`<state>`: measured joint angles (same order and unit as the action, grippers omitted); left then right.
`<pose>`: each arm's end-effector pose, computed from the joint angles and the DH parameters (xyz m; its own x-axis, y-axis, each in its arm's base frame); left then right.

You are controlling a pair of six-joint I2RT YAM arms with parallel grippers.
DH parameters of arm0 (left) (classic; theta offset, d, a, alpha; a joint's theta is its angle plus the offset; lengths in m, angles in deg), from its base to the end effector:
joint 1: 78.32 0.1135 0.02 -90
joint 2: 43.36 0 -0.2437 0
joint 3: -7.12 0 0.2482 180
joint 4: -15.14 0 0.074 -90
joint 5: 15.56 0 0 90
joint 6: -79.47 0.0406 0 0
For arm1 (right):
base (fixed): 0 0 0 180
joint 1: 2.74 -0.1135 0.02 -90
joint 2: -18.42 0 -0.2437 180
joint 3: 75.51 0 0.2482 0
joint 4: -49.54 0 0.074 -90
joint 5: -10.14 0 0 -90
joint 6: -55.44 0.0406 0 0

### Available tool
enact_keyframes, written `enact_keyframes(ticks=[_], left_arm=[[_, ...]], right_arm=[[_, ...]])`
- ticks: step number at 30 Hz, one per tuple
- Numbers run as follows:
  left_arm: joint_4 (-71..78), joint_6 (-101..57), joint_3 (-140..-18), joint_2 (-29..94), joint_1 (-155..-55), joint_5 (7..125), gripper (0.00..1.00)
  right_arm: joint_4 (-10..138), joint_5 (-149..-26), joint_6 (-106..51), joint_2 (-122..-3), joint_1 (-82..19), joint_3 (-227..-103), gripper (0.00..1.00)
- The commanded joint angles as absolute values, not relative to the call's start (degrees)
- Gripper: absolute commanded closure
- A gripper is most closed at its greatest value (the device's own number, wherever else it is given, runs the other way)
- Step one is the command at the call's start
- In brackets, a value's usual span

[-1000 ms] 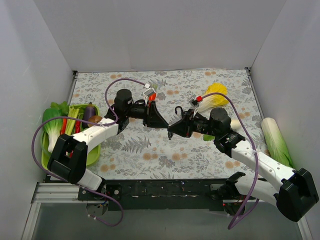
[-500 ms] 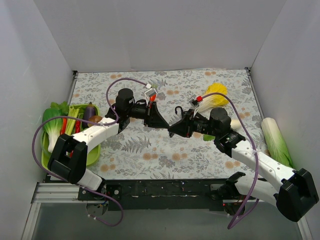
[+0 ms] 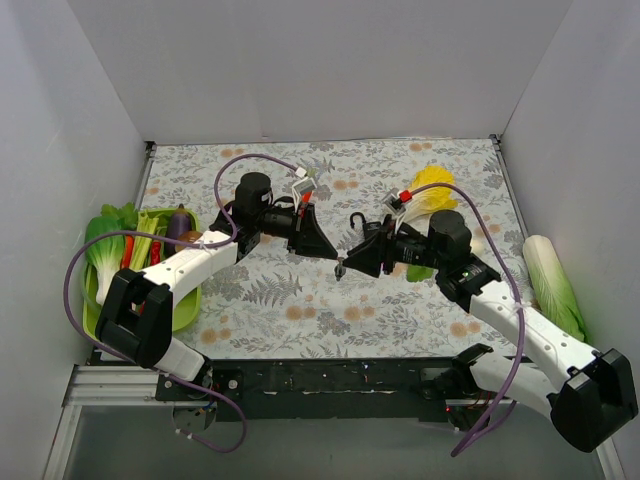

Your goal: Unlock with the key

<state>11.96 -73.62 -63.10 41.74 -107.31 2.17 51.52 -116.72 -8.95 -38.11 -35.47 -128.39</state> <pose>0.2622 -0.1895 0.2658 -0.9607 0.2218 -0.1670 0.1835 0.0559 -0.9814 0.1881 0.1499 0.2905 -0.4785 0.1036 -0.8720 -0.8073 0.3388 0.4832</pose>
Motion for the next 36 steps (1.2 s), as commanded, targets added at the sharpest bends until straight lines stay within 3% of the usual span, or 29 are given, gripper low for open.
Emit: enact_keyframes(ticks=[1,14,21,36], left_arm=[[9.1,-70.9,-65.5,41.3,-107.2,0.6,1.0],[7.8,-69.8,-65.9,41.5,-107.5,0.4,1.0],[7.0,-69.0,-66.0,41.5,-107.5,0.8,1.0],[6.8,-68.7,-66.0,41.5,-108.3,0.8,1.0]], right_arm=[[50.2,-121.3,-8.6,-38.9,-35.3,-130.8,0.51],[43.4,-124.4,-4.8,-42.1,-35.3,-129.7,0.65],[43.2,-124.9,-4.5,-43.0,-35.3,-129.3,0.79],[41.1,-126.6,-3.5,-44.5,-35.3,-128.4,0.99]])
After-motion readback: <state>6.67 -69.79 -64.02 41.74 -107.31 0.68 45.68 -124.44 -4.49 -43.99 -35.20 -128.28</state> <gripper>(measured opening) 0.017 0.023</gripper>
